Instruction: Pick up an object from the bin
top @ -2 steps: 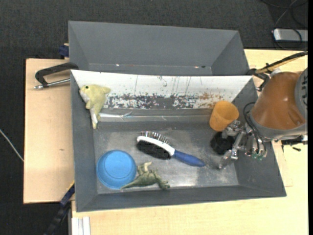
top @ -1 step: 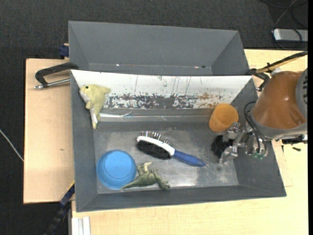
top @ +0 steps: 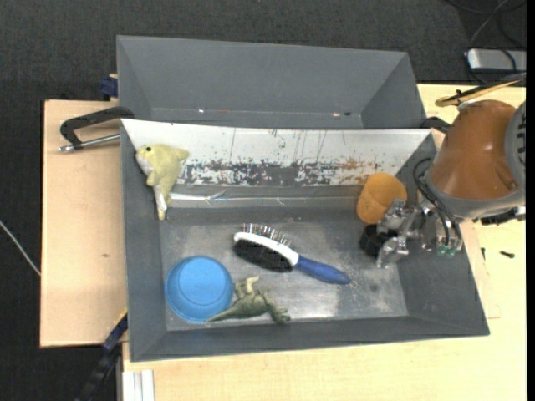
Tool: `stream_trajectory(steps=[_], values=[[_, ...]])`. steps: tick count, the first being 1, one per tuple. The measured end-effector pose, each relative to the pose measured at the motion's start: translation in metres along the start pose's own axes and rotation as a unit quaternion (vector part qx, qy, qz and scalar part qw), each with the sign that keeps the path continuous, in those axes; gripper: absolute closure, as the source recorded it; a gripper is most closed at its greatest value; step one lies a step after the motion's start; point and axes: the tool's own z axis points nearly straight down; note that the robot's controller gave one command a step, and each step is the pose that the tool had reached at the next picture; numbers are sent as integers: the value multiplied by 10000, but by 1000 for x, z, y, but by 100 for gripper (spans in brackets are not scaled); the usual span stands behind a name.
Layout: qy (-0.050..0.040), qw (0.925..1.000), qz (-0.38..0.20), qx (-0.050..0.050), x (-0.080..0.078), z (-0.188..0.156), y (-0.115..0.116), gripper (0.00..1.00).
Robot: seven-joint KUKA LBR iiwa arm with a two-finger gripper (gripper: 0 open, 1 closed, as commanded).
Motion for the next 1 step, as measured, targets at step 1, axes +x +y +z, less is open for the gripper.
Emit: stream_trajectory(steps=[1], values=[[-3, 9930, -1184, -13, 6, -98, 41, 100]])
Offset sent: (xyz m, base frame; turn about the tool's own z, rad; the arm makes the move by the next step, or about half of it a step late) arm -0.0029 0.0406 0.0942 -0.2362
